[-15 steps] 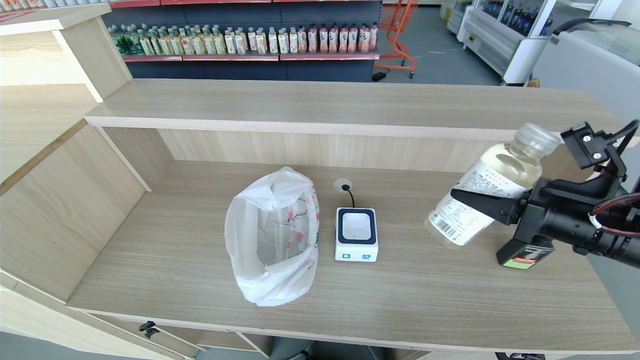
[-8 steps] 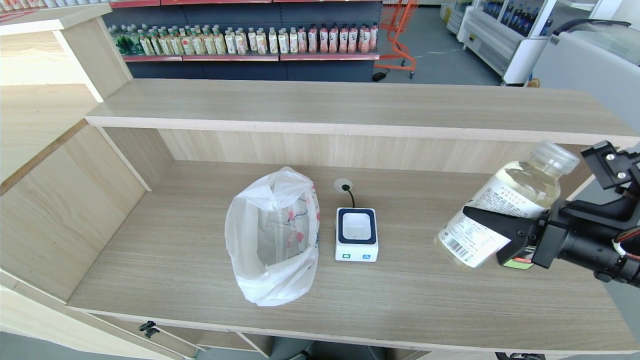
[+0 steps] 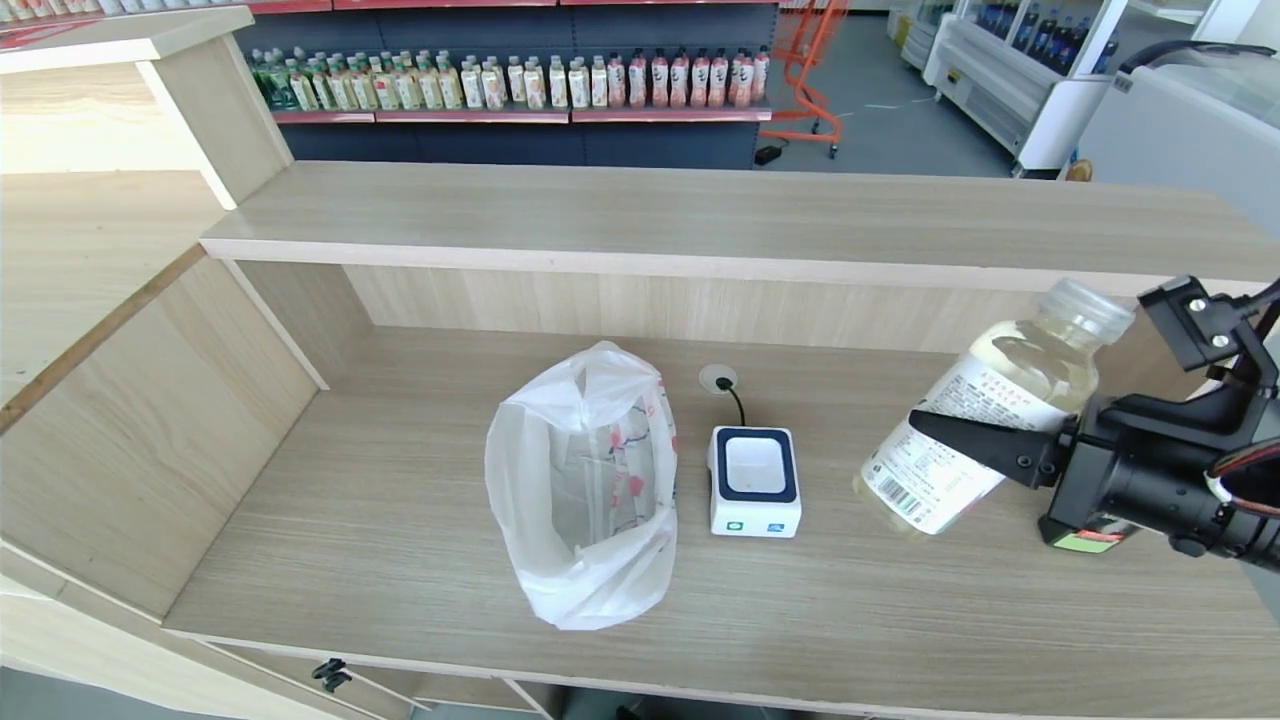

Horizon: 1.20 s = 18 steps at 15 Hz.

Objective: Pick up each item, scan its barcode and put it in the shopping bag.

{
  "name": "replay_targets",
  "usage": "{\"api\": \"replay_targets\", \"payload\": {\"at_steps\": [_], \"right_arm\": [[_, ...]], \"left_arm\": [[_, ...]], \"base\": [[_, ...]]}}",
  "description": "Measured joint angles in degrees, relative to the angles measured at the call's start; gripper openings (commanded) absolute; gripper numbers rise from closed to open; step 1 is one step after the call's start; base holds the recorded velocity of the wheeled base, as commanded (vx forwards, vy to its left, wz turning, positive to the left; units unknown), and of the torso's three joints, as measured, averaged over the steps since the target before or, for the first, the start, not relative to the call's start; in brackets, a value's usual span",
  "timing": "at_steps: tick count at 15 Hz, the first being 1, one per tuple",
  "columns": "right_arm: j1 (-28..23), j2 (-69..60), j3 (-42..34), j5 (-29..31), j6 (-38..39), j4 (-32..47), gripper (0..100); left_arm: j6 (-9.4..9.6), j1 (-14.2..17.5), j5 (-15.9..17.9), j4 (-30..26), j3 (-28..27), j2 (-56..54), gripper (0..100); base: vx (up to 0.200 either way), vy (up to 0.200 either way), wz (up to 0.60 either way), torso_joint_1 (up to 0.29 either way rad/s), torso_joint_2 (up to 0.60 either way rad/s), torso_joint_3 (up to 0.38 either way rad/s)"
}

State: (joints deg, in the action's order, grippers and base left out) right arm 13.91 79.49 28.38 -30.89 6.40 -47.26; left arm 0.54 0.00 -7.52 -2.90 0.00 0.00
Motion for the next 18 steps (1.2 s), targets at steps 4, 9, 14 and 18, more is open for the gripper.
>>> {"api": "replay_targets", "payload": {"at_steps": [4, 9, 14, 18], "right_arm": [[1.8, 2.2, 3.9, 0.2, 0.0, 2.5, 0], [3.0, 8.5, 8.5, 1.6, 0.0, 3.8, 0], [6.9, 16.3, 13.3, 9.2, 1.0, 2.0, 0], [10.5, 24.1, 16.8, 9.5, 2.7, -5.1, 0]], "left_arm": [[0.04, 0.0, 0.0, 0.0, 0.0, 0.0, 100], [0.09, 0.0, 0.0, 0.0, 0.0, 0.0, 100], [0.09, 0.0, 0.0, 0.0, 0.0, 0.0, 100], [0.06, 0.0, 0.0, 0.0, 0.0, 0.0, 100]], "base": [[0.000, 0.100, 0.00, 0.002, 0.00, 0.002], [0.000, 0.000, 0.00, 0.000, 0.00, 0.000], [0.000, 0.000, 0.00, 0.000, 0.00, 0.000], [0.000, 0.000, 0.00, 0.000, 0.00, 0.000]]}}
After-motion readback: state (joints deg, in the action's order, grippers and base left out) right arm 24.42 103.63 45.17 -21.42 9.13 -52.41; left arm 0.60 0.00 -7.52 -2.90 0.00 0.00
